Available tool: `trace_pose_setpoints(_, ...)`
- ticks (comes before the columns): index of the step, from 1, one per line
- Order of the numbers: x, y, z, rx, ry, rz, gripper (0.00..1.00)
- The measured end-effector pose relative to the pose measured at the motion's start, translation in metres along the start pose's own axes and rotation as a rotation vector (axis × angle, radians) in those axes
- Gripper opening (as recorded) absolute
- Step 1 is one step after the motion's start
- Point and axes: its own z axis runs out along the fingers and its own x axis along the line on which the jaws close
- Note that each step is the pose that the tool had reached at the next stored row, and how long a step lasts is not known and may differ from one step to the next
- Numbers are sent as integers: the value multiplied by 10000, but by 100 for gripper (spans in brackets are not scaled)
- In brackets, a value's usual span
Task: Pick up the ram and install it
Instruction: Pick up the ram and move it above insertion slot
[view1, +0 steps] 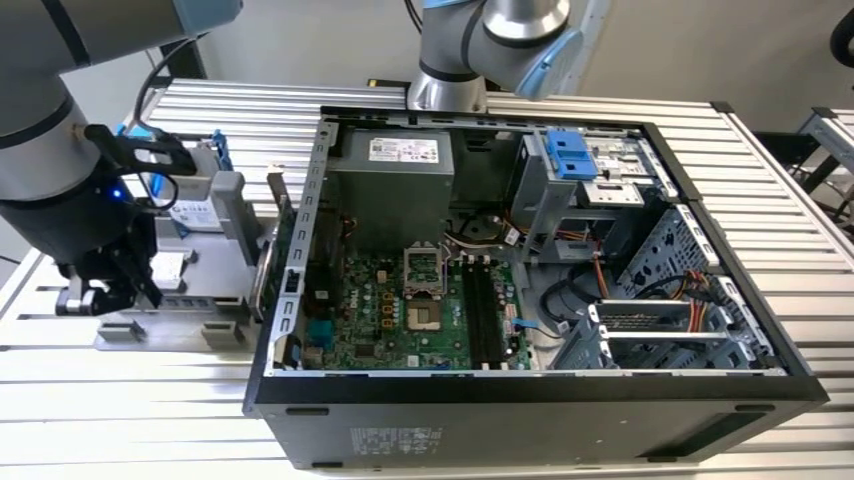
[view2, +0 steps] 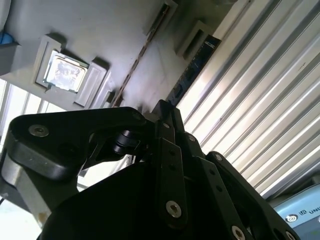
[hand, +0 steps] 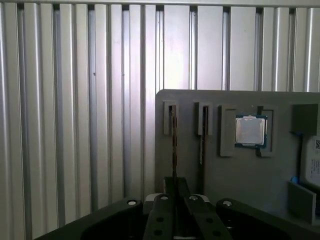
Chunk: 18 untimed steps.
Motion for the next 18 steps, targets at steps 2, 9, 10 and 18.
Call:
trace_pose_setpoints(2, -1, 1, -19, 0, 0, 1, 0)
trace_pose_setpoints(9, -2, 1, -81, 0, 0, 1, 0)
trace_pose_setpoints(10, -2, 1, -89, 0, 0, 0, 0)
trace_pose_setpoints(18, -4, 2, -173, 0, 0, 1, 0)
